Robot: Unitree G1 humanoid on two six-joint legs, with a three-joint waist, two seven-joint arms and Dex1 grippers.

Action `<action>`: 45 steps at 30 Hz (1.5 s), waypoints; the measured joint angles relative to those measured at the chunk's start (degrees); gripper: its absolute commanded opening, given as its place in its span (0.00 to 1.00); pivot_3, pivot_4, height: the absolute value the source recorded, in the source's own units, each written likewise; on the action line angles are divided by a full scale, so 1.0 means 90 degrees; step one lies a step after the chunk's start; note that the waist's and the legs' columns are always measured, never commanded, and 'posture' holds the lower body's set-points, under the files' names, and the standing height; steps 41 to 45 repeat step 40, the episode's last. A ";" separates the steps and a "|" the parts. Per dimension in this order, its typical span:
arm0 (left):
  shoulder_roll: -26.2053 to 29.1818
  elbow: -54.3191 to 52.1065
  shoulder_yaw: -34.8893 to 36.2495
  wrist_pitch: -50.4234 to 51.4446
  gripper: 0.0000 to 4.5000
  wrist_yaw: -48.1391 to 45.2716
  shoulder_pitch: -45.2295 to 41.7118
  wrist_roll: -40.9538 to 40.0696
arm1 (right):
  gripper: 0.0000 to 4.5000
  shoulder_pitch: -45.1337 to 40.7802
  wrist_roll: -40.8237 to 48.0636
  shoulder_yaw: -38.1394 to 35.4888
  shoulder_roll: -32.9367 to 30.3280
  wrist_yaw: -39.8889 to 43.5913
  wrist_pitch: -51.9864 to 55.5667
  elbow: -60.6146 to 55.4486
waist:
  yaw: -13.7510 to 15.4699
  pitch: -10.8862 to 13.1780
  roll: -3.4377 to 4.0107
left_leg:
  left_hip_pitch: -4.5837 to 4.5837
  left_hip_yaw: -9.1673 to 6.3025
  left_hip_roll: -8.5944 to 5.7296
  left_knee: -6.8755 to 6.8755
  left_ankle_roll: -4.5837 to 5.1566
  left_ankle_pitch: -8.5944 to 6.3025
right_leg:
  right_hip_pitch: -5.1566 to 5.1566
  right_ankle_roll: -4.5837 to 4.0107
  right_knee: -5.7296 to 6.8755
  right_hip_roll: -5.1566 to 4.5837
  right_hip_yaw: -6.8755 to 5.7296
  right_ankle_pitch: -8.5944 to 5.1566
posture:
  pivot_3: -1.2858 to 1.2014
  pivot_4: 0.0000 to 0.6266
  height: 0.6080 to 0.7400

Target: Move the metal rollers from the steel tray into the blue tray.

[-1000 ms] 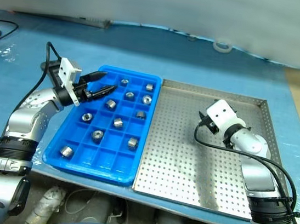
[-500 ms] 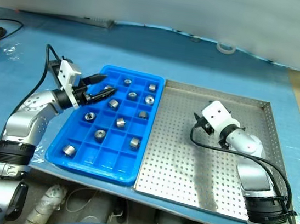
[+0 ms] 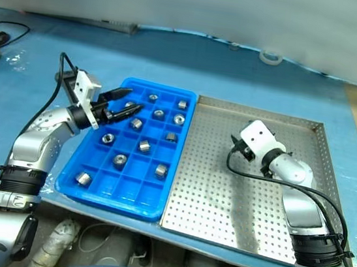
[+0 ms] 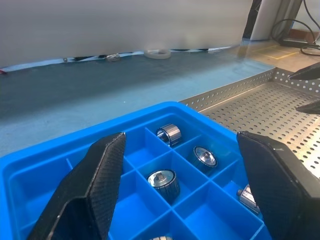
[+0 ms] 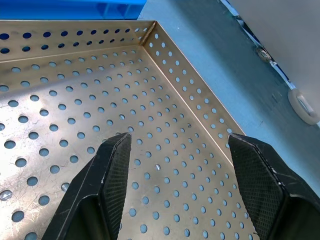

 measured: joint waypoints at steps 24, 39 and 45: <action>-0.0129 0.0121 -0.0107 -0.0070 0.83 -0.0025 0.0001 0.0056 | 0.73 0.0309 -0.0013 -0.0061 -0.0135 0.0061 0.0202 -0.0385 | -0.0004 0.0000 0.0000 | 0.0000 0.0000 0.0000 0.0001 0.0000 0.0000 | 0.0000 0.0000 0.0000 0.0000 0.0000 0.0000 | 0.49 0.24 1.00; -0.0228 0.0125 -0.0108 -0.0117 0.83 -0.0022 0.0001 0.0035 | 0.73 0.0221 -0.0049 -0.0061 -0.0202 0.0063 0.0201 -0.0385 | -0.0003 0.0000 0.0000 | 0.0000 0.0000 0.0000 0.0001 0.0001 0.0000 | 0.0000 0.0000 0.0001 0.0000 0.0000 0.0000 | 0.49 0.24 1.00; -0.0228 0.0125 -0.0108 -0.0117 0.83 -0.0023 0.0001 0.0033 | 0.73 0.0223 -0.0049 -0.0061 -0.0202 0.0064 0.0201 -0.0385 | -0.0003 0.0000 0.0000 | 0.0000 0.0000 0.0000 0.0001 0.0001 0.0000 | 0.0000 0.0000 0.0000 0.0000 0.0000 0.0000 | 0.49 0.24 1.00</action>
